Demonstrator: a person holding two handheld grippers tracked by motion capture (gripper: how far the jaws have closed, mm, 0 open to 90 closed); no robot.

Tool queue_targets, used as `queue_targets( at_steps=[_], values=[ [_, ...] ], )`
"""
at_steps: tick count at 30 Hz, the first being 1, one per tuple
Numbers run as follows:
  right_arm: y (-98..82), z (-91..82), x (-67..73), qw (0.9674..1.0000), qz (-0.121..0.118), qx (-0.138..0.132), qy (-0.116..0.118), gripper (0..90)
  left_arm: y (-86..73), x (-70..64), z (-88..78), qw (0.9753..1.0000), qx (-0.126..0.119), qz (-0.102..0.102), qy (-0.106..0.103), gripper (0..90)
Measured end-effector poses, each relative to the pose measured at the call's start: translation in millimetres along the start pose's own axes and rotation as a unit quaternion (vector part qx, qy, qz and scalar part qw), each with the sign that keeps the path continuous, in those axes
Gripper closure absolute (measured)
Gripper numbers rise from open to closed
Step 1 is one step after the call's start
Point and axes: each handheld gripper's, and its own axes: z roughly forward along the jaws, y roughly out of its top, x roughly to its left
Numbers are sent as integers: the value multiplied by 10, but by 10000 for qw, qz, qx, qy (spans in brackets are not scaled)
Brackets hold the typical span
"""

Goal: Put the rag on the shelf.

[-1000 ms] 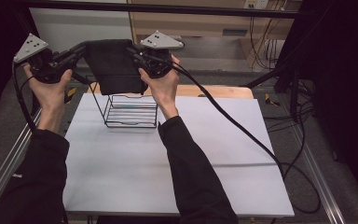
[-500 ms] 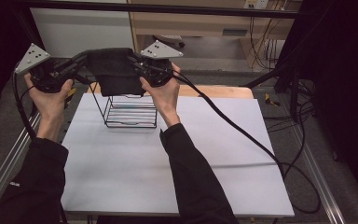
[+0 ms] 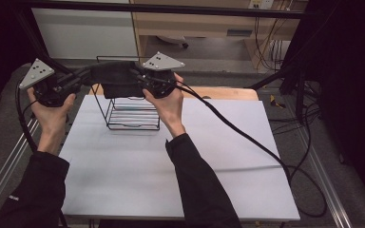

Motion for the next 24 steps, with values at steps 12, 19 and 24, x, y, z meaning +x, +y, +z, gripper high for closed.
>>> queue_targets(
  at_steps=[12, 19, 24],
  values=[
    [-81, -58, 71, 9992, -78, 394, 59, 724, -101, -75, -54, 9992, 385, 34, 59, 798],
    [-128, -79, 99, 9981, 15, 616, 38, 621, -188, -116, -91, 9979, 645, -32, 76, 758],
    [-207, -93, 138, 9970, 53, 775, 10, 528, -280, -131, -98, 9962, 863, -40, 88, 732]
  ],
)
